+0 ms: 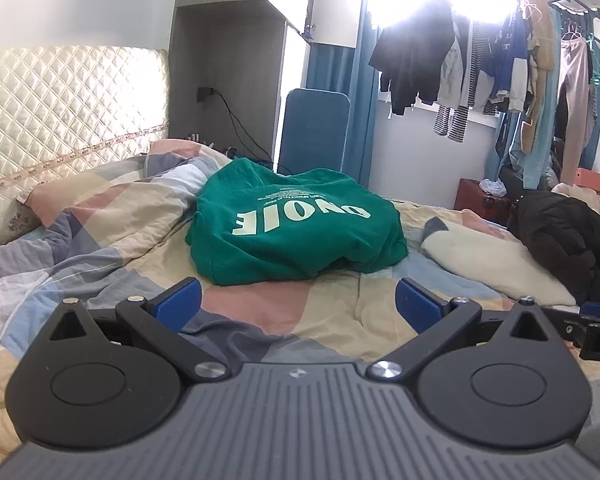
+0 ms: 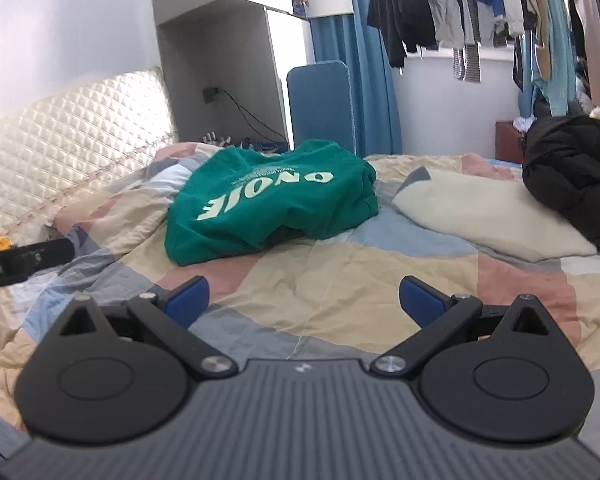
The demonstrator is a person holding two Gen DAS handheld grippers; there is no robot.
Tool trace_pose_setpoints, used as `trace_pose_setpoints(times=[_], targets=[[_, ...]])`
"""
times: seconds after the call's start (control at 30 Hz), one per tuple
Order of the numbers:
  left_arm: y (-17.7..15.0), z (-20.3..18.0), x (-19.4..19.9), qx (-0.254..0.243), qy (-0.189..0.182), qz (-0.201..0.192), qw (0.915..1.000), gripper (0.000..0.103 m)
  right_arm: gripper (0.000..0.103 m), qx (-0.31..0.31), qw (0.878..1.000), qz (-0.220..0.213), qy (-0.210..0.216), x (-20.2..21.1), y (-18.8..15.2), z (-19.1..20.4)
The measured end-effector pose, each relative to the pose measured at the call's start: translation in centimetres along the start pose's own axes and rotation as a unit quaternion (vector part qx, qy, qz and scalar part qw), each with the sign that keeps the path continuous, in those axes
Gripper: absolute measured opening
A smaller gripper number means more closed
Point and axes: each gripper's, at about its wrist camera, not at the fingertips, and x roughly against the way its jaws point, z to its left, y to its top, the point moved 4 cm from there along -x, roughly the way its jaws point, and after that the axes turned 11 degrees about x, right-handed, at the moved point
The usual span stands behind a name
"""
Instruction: Fold large clothes
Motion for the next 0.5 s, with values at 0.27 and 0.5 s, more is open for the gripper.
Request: trace_pose_setpoints(times=[0.27,0.5], targets=[[3.1,1.8,-8.6,0.000,0.007,0.021,0.9997,0.103,0.103,-0.050,0.998,0.015,0.044,-6.7,2.1,-1.3],[4.7,6.1,-20.5,0.047,0.007,0.057,0.9972,0.103,0.103,-0.095,0.992,0.026,0.075,-16.0,4.1,-2.2]])
